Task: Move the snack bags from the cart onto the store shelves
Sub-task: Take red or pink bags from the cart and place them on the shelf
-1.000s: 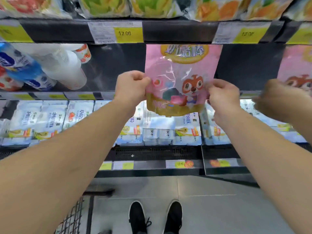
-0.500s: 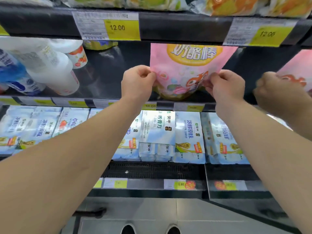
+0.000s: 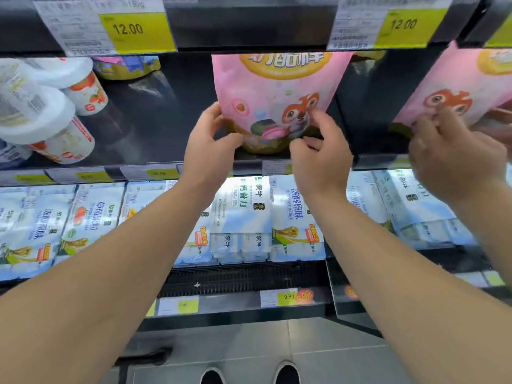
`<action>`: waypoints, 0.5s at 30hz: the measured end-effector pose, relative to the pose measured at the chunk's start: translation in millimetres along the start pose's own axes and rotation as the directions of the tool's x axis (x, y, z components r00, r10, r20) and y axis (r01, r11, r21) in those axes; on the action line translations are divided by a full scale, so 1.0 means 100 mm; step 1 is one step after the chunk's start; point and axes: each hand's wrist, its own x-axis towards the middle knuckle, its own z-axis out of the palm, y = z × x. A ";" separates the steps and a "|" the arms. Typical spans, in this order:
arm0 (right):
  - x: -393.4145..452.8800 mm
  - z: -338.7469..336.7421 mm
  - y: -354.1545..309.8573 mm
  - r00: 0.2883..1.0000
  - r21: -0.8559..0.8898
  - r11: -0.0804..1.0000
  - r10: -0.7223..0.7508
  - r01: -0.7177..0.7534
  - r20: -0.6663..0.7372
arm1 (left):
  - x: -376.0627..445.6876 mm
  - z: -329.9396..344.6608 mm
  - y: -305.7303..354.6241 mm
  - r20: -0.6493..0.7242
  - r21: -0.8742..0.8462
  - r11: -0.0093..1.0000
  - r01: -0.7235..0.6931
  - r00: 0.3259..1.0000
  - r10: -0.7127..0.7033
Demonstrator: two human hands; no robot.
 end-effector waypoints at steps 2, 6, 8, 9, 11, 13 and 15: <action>0.05 -0.04 -0.02 0.999 -0.011 1.000 -0.009 0.008 -0.032 | 0.02 0.11 0.03 0.083 0.026 0.999 -0.032 0.996 0.030; 0.20 -0.07 -0.01 0.998 -0.051 0.999 0.007 -0.010 -0.064 | 0.10 0.34 0.13 0.192 0.094 0.993 -0.068 0.980 0.049; 0.26 -0.09 0.01 0.998 -0.069 0.997 0.011 -0.016 -0.060 | 0.18 0.42 0.19 0.204 0.110 0.992 -0.068 0.978 0.044; 0.28 -0.09 0.02 0.998 -0.075 0.997 0.010 -0.015 -0.059 | 0.22 0.44 0.21 0.203 0.122 0.991 -0.060 0.979 0.034; 0.32 -0.09 0.04 0.998 -0.085 0.996 0.001 -0.006 -0.059 | 0.29 0.47 0.24 0.198 0.134 0.990 -0.037 0.980 0.010; 0.32 -0.09 0.04 0.998 -0.101 0.995 -0.006 0.000 -0.055 | 0.30 0.47 0.27 0.195 0.148 0.989 -0.011 0.981 -0.018; 0.28 -0.11 0.03 0.999 -0.120 0.993 0.001 -0.006 -0.040 | 0.27 0.45 0.27 0.187 0.158 0.987 0.006 0.982 -0.036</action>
